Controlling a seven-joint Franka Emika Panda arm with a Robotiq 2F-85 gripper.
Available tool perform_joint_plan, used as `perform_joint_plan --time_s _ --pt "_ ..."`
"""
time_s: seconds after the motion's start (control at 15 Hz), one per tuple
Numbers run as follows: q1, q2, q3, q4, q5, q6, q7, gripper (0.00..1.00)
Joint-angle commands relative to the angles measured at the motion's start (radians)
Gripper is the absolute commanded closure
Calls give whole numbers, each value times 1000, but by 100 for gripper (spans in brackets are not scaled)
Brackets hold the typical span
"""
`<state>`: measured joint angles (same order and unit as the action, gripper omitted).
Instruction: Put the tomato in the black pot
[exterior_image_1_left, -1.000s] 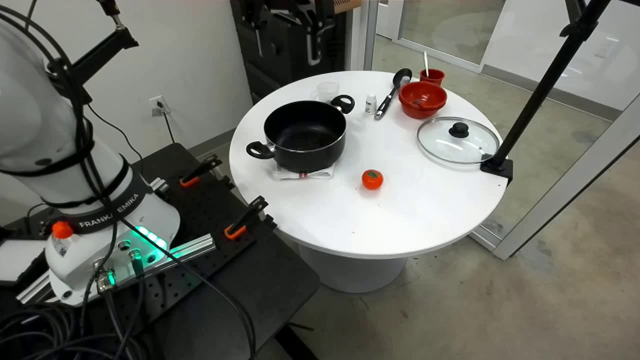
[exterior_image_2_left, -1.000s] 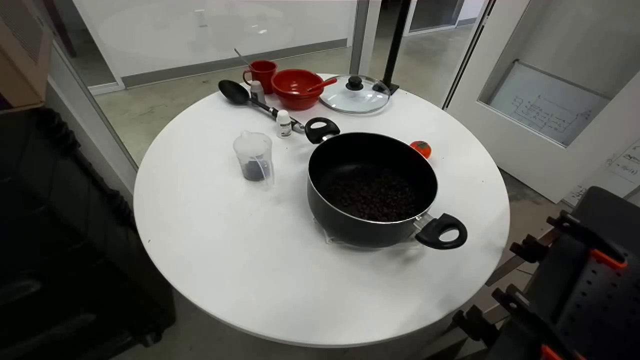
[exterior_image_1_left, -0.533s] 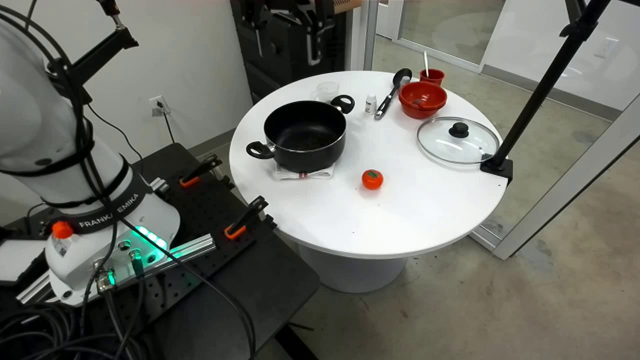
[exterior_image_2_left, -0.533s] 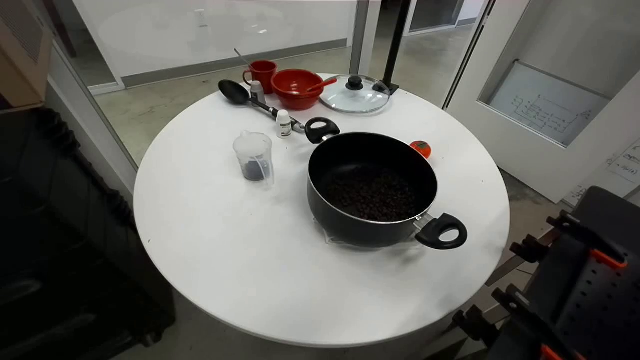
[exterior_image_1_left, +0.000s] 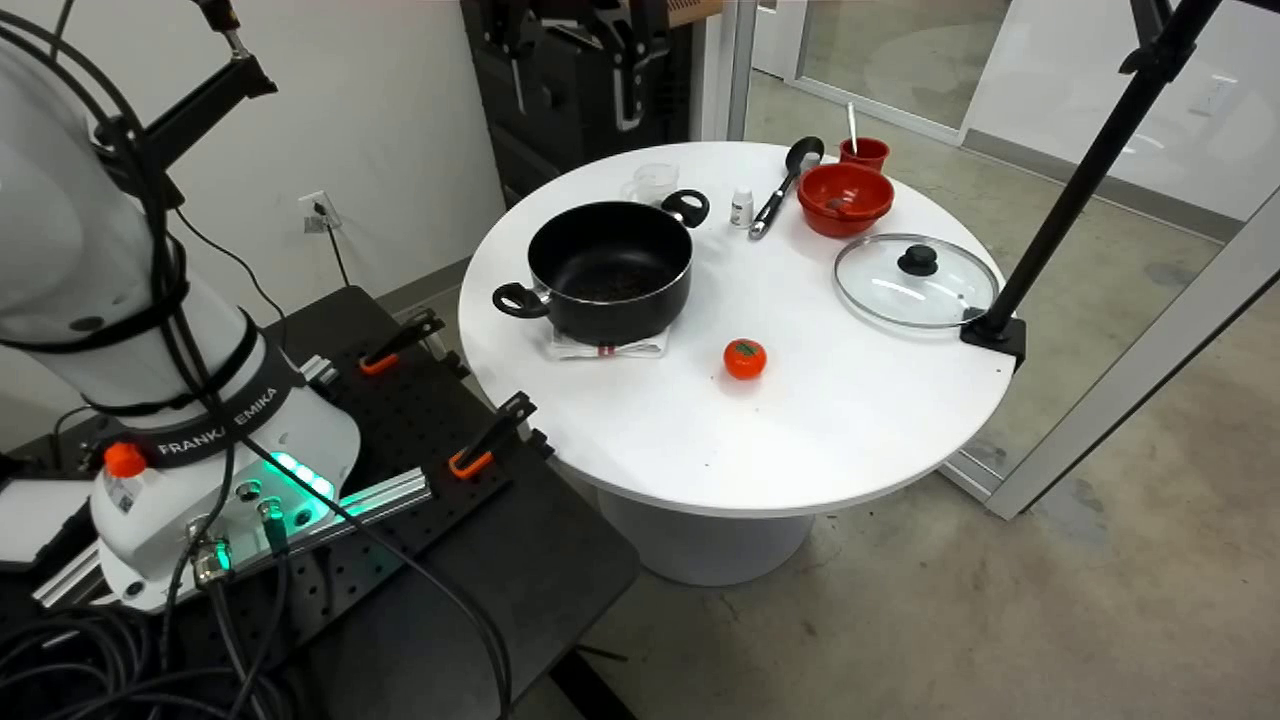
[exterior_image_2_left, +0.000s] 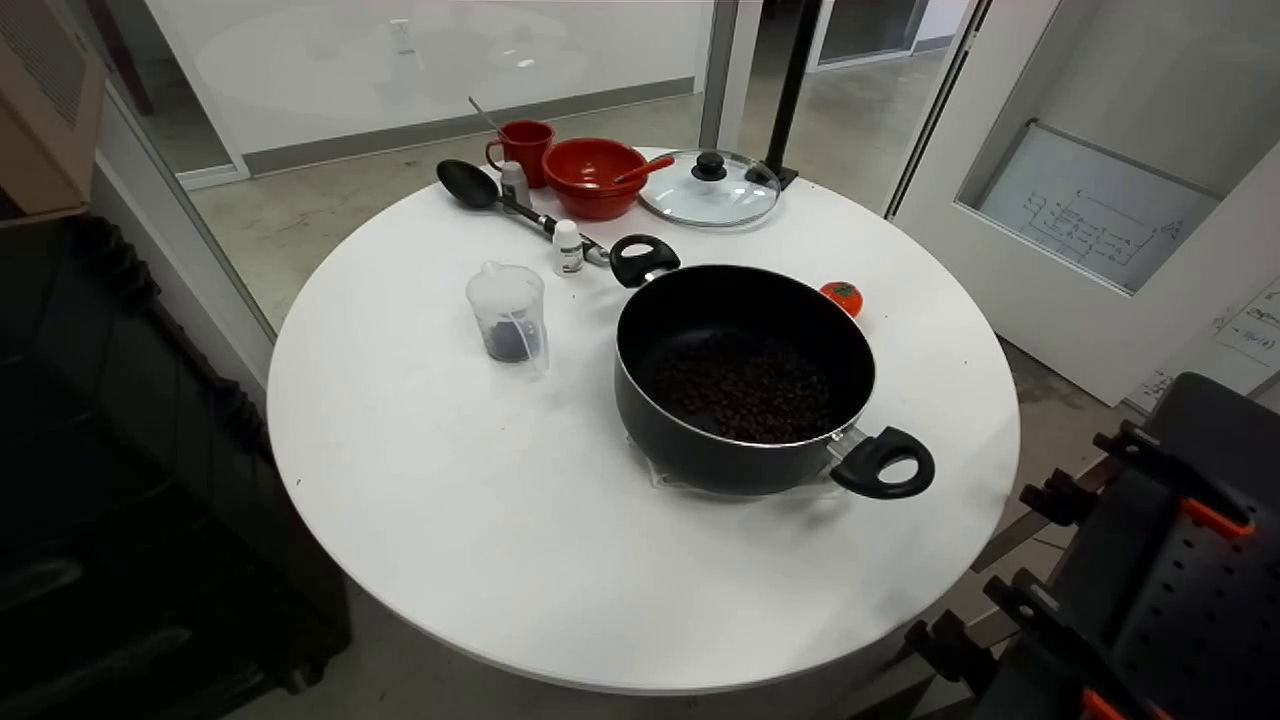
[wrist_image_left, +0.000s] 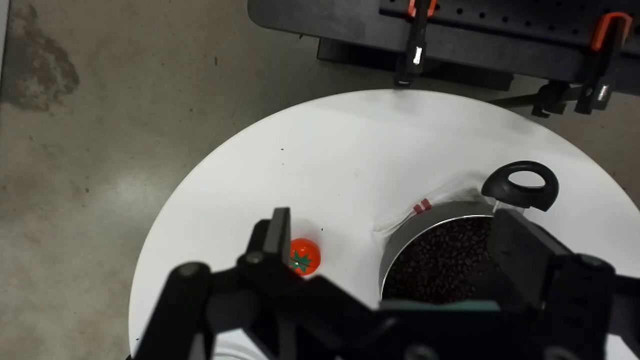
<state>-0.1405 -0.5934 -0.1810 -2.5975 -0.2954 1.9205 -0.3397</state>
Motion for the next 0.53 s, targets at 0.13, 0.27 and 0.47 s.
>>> perform_joint_plan --time_s 0.13,0.27,0.47 --pt "17 54 -35 2 79 199 61 0" --pt "13 135 -36 22 114 363 107 0" --pt "-19 261 -13 39 119 616 210 0"
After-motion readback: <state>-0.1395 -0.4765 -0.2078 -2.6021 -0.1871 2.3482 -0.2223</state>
